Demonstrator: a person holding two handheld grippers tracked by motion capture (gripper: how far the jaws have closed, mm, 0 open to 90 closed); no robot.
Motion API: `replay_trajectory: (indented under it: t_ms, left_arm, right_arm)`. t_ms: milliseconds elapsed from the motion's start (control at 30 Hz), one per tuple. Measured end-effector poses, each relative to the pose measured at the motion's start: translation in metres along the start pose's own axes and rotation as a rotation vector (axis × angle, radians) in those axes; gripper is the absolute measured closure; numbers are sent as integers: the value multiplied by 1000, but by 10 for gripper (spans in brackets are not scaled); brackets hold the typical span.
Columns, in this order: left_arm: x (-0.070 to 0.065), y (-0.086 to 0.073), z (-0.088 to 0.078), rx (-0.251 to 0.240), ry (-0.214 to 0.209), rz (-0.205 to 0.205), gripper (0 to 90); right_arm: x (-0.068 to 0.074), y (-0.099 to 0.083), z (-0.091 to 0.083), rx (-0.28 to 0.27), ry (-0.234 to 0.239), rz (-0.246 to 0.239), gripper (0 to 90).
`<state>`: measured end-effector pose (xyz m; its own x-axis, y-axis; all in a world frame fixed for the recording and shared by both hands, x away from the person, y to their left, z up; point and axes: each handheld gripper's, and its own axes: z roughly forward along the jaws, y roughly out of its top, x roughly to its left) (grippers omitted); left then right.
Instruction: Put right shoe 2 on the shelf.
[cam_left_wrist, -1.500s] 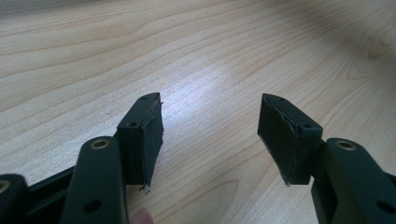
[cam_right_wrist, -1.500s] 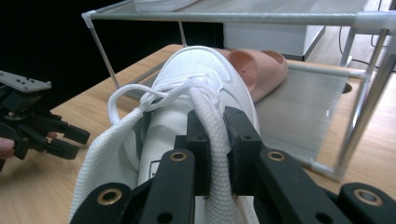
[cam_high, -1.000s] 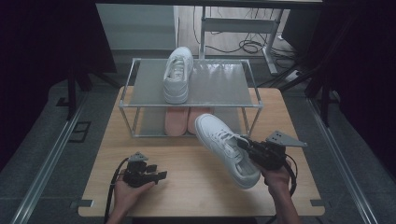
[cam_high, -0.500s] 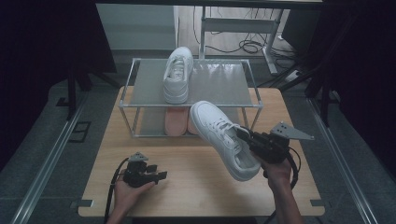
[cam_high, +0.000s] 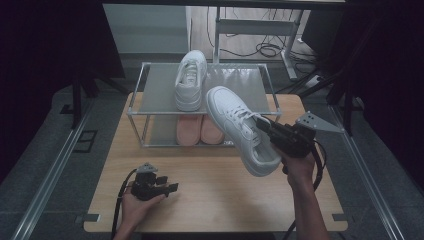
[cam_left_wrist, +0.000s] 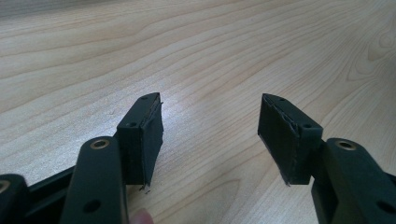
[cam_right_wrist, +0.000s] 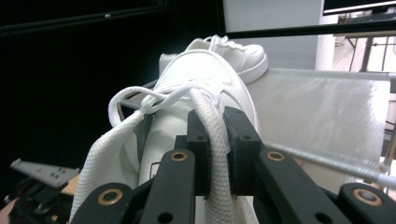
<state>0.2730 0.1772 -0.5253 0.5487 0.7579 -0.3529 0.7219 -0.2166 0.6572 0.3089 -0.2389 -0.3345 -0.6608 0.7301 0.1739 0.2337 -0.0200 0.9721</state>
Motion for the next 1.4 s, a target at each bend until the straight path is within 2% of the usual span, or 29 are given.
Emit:
replay_trajectory:
  t_ms: [100, 367, 533, 867, 1067, 1267, 1400]
  left_arm:
    - [0, 0, 0, 0, 0, 0, 405]
    - [1, 0, -1, 1, 1, 1, 405]
    - [0, 0, -1, -3, -3, -2, 405]
    - [1, 0, -2, -6, -4, -1, 405]
    - [1, 0, -2, -7, -4, -1, 405]
    - [0, 0, -1, -5, -7, -7, 405]
    - [1, 0, -1, -8, -6, -8, 405]
  right_arm:
    - [-5, 9, 6, -4, -13, 6, 817]
    - [-12, 20, 18, -10, -40, 25, 817]
    - [-18, 27, 31, -9, -64, 44, 817]
    - [-20, 43, 54, 11, -91, 42, 817]
    - [-21, 50, 68, 10, -102, 58, 817]
    - [-23, 58, 83, 17, -132, 69, 817]
    - [-24, 67, 96, 34, -161, 54, 817]
